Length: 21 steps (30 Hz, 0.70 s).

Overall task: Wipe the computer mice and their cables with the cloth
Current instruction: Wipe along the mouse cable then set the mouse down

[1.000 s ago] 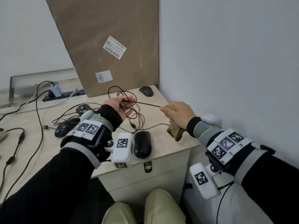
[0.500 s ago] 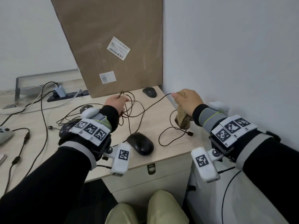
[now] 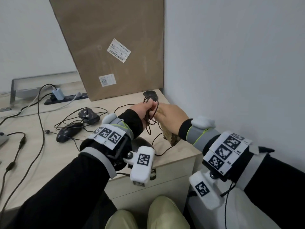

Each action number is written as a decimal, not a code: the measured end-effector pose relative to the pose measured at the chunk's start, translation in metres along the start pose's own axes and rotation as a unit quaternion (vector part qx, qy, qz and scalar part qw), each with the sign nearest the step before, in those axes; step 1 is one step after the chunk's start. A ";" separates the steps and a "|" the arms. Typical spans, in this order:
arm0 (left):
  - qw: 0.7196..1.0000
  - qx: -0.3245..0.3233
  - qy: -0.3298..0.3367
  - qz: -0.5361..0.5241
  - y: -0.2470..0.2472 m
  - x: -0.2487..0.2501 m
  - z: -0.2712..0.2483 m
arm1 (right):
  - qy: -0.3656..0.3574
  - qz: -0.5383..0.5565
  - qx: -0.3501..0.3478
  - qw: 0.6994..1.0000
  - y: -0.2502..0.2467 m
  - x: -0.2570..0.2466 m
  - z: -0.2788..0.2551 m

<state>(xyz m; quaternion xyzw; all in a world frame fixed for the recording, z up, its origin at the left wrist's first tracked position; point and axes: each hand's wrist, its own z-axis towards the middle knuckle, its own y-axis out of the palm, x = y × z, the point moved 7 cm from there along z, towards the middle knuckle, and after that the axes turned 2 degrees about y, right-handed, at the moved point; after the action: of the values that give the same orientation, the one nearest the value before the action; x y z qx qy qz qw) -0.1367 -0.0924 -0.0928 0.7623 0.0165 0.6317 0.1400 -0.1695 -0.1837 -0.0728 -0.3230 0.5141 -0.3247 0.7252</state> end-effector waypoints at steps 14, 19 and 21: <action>0.981 0.189 0.024 0.029 -0.104 0.023 0.011 | 0.163 0.022 0.026 0.986 -0.016 0.101 -0.011; 0.949 0.189 0.049 0.249 -0.088 0.026 0.004 | 0.168 0.041 0.076 0.982 -0.023 0.088 -0.006; 0.945 0.149 0.063 0.284 -0.068 0.023 -0.002 | 0.155 0.054 0.086 0.983 -0.024 0.078 -0.003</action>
<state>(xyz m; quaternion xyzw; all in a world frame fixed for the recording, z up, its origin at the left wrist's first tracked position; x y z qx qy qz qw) -0.1241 -0.0221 -0.0859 0.7061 -0.0979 0.6825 -0.1616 -0.1551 -0.2610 -0.0960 -0.1770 0.6072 -0.3743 0.6781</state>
